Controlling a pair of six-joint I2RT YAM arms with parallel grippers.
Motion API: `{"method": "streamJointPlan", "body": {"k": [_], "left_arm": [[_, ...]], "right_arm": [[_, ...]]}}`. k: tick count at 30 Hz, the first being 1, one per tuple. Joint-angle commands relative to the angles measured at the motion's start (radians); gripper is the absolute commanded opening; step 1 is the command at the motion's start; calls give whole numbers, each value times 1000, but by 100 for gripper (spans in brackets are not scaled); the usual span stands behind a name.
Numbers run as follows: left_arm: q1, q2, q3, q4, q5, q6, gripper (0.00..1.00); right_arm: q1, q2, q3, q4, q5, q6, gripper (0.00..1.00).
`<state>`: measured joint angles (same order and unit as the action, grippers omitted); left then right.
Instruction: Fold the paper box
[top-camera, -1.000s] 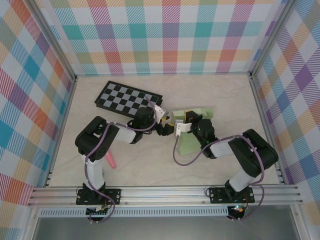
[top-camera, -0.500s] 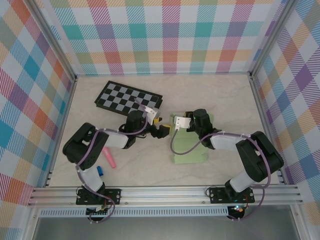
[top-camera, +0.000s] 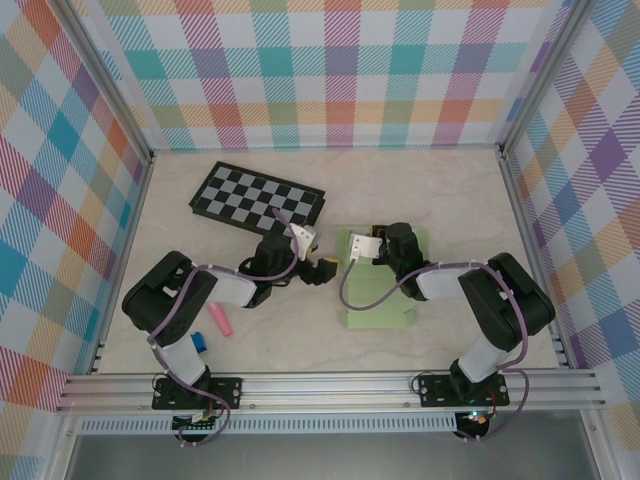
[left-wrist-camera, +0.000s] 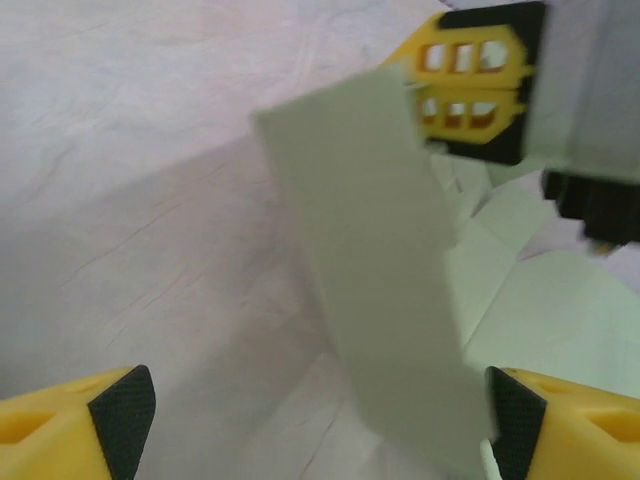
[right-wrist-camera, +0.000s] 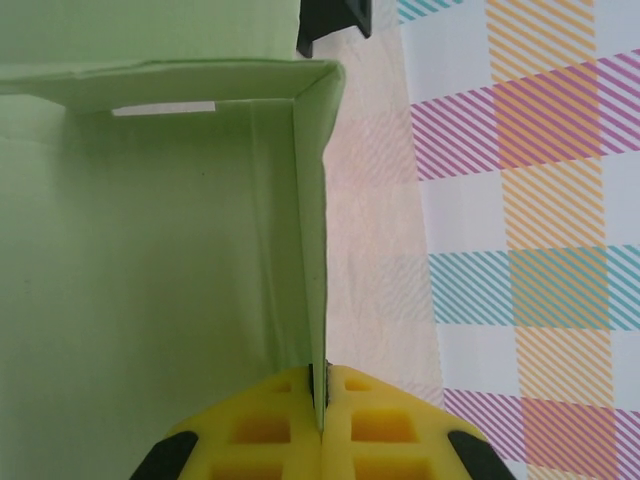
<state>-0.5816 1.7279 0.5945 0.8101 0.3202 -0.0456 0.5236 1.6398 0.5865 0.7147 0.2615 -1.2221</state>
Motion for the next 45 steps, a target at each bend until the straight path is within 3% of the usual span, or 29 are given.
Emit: {"method": "streamJointPlan", "body": {"k": [1,5,11,18,25,37,45], "left_arm": [[30,-46,-39,95,14,-2,87],[8,-28,-10,45,60,-57,89],[-96,5,36,-15,-16,-111,99],[-136,18,69,-113,-124,-43,99],[-164,24,82,-212,-194,93,78],[-146,13,65,-186,-45,461,55],[-173,-13,60,-226,-65,639,35]], "right_arm": [[4,12,-58,189,-12,-6,0],[6,31,-81,319,2,-46,0],[6,50,-48,305,22,-37,0],[8,58,-47,325,60,-30,0],[9,42,-63,335,54,-30,0],[9,9,-113,360,-37,-53,0],[9,5,-164,423,-86,-93,0]]}}
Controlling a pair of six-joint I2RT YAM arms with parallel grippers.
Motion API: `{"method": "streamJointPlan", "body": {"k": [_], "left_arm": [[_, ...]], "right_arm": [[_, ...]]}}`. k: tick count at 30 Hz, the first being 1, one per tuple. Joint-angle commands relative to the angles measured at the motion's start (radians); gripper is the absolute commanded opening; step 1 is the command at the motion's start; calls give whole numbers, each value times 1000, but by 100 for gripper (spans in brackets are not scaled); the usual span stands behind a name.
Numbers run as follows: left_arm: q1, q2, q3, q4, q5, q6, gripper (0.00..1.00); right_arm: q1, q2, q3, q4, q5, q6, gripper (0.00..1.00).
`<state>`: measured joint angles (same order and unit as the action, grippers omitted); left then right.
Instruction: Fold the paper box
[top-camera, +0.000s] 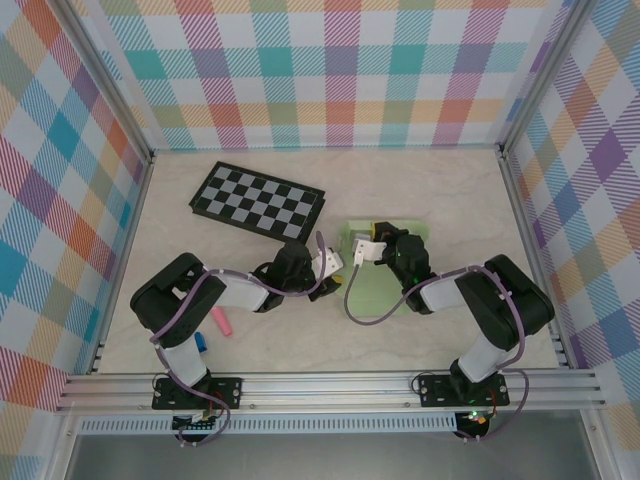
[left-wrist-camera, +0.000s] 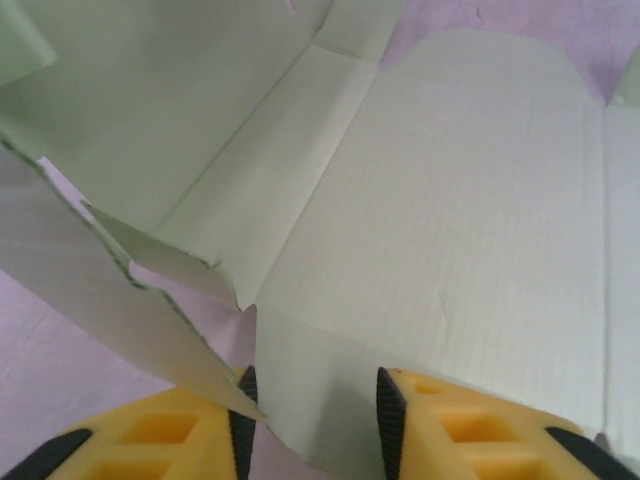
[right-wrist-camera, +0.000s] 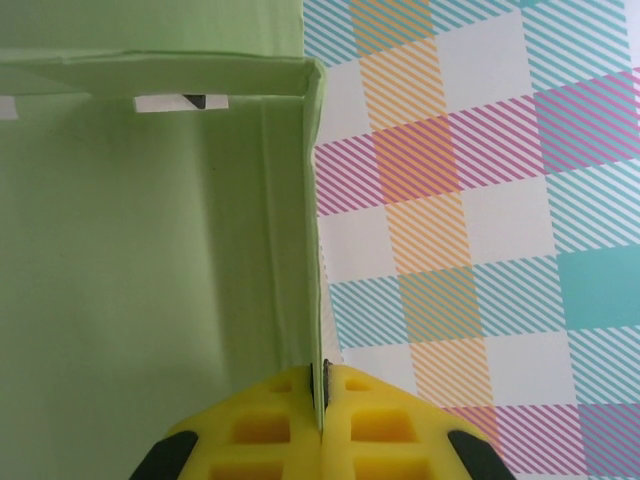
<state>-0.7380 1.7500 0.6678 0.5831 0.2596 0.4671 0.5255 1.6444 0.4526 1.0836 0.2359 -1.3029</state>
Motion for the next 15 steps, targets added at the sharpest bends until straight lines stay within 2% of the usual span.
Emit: {"method": "streamJointPlan", "body": {"k": [1,4,7,15], "left_arm": [[-24,-44,-28,33,-32,161,35],[-29,-67,-57,64,-36,299,34],[-50,-60,-49,62,-49,406,27],[-108,38,-38,69,-106,617,28]], "right_arm": [[8,4,-39,65,-75,-33,0],[12,12,-55,93,-104,-73,0],[12,11,-60,95,-138,-90,0],[13,0,-61,68,-161,-88,0]]}}
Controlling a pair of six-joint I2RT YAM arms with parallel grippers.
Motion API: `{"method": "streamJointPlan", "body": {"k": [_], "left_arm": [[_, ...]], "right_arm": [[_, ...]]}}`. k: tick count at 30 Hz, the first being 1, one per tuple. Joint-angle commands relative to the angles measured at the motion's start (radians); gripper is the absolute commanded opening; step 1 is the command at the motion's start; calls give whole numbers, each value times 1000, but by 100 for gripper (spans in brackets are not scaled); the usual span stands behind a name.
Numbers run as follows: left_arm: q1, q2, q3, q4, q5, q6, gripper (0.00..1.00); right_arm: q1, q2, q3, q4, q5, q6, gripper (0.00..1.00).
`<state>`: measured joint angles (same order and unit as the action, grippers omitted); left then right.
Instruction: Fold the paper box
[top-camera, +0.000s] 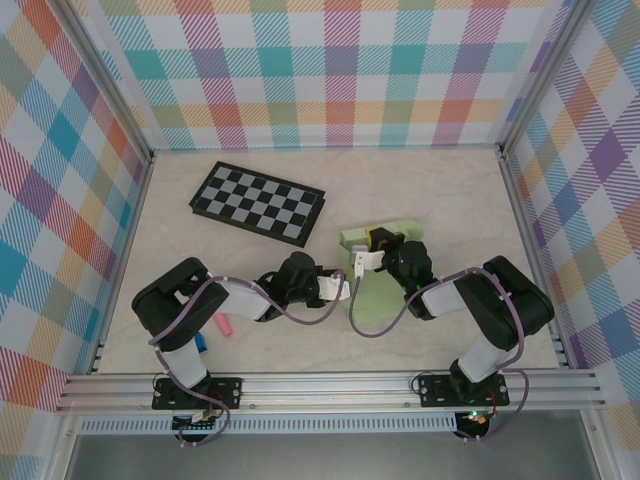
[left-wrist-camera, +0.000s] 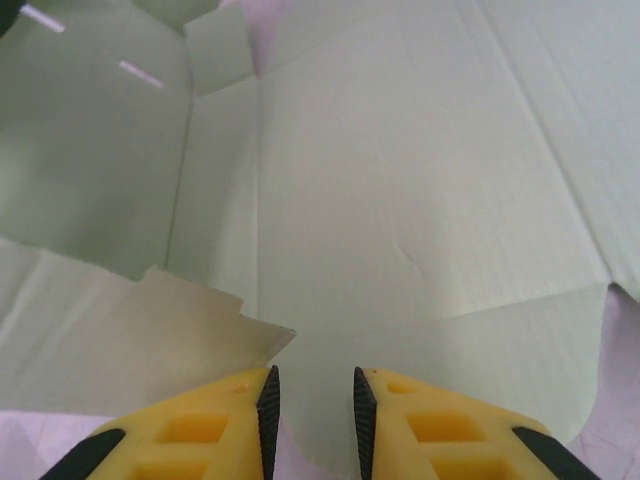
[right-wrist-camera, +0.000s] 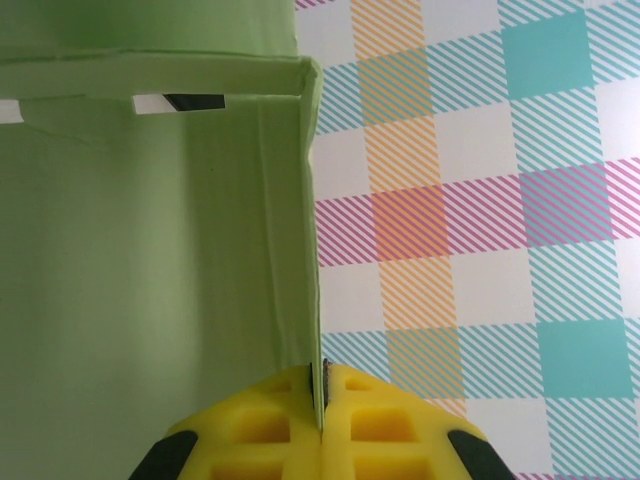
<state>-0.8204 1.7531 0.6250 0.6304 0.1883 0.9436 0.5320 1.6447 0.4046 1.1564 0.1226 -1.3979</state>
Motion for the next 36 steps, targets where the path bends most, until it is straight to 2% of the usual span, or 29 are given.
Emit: {"method": "streamJointPlan", "body": {"k": [1,6,8,10,13,16,19,24,26,30,34,36], "left_arm": [[-36,41,0,22,-53,175,28],[-55,61,2,28,-126,257,28],[-54,76,1,81,-159,260,29],[-51,74,-10,118,-140,265,30],[-29,41,-20,58,-65,257,33],[9,19,-48,77,-37,189,39],[38,-32,-67,107,-9,100,50],[44,-267,-134,-84,31,29,68],[48,-367,-156,-159,29,-13,68],[110,-443,-176,-128,17,-149,67],[218,-362,-97,-30,119,-451,66],[230,-305,-33,-48,190,-490,64]], "right_arm": [[5,-2,-13,-10,-45,8,0],[7,4,-16,5,-35,10,0],[6,3,-19,16,-37,11,0],[7,5,-28,42,-37,5,0],[10,6,-44,69,-28,-46,0],[10,6,-54,99,-21,-72,0],[10,17,-55,119,-33,-80,0],[8,33,-43,135,-28,-82,0],[7,35,-39,132,-29,-81,0],[5,42,-39,139,-33,-75,0],[5,48,-39,141,-40,-67,0],[5,41,-40,136,-41,-63,0]]}}
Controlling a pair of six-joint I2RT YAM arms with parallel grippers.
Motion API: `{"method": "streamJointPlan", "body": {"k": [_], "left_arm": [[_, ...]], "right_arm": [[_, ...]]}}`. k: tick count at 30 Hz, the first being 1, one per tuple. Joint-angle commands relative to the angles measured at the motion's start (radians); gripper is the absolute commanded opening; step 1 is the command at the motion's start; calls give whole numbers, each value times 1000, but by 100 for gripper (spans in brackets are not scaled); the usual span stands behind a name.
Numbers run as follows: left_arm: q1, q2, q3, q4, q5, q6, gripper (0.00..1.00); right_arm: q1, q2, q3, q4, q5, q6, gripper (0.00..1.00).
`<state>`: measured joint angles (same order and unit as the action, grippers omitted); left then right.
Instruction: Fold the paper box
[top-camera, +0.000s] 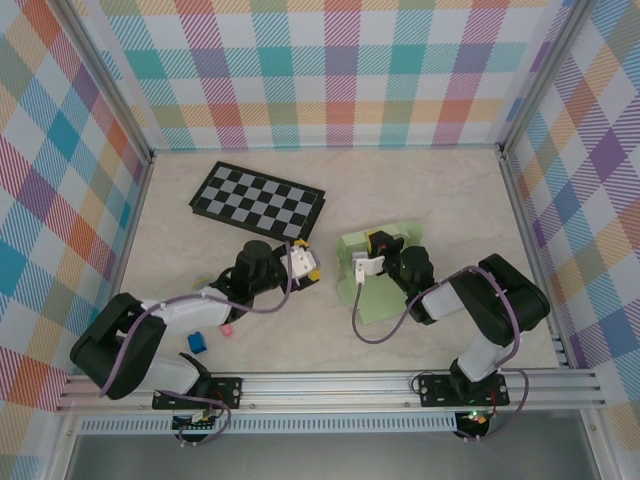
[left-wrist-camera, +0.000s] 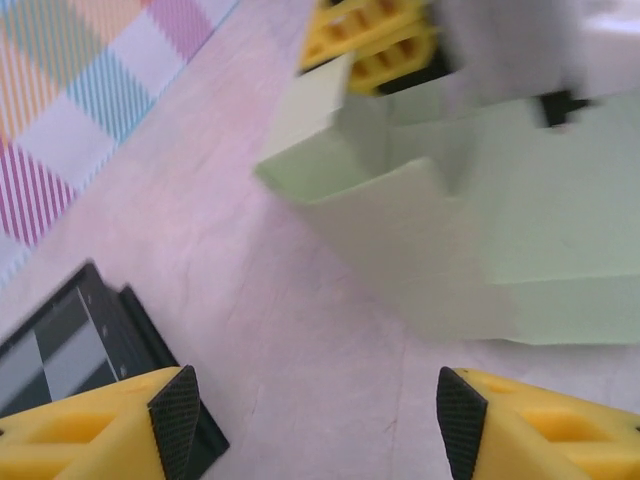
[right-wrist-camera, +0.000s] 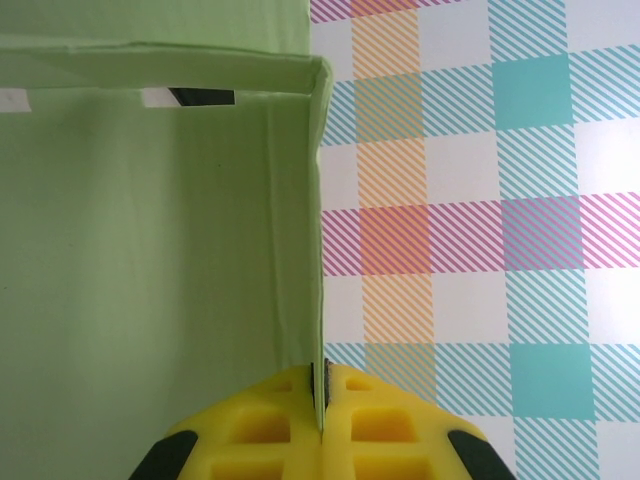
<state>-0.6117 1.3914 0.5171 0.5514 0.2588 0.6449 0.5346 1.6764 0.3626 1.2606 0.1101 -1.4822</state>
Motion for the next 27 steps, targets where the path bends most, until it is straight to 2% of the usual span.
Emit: {"method": "streamJointPlan", "body": {"k": [1,4,7,15,22,27], "left_arm": [[21,93,95,47,135,-199,62],[27,184,125,141,149,-231,54],[27,239,165,156,227,-242,47],[-11,312,194,165,269,-206,40],[-56,366,207,184,202,-191,39],[-80,406,194,254,46,-225,36]], "right_arm": [[2,5,2,24,-32,22,0],[2,-3,4,18,-35,28,0],[2,-3,4,17,-32,27,0],[14,21,-2,63,-11,-6,0],[30,41,5,82,16,-27,0],[35,30,-1,83,30,-30,0]]}}
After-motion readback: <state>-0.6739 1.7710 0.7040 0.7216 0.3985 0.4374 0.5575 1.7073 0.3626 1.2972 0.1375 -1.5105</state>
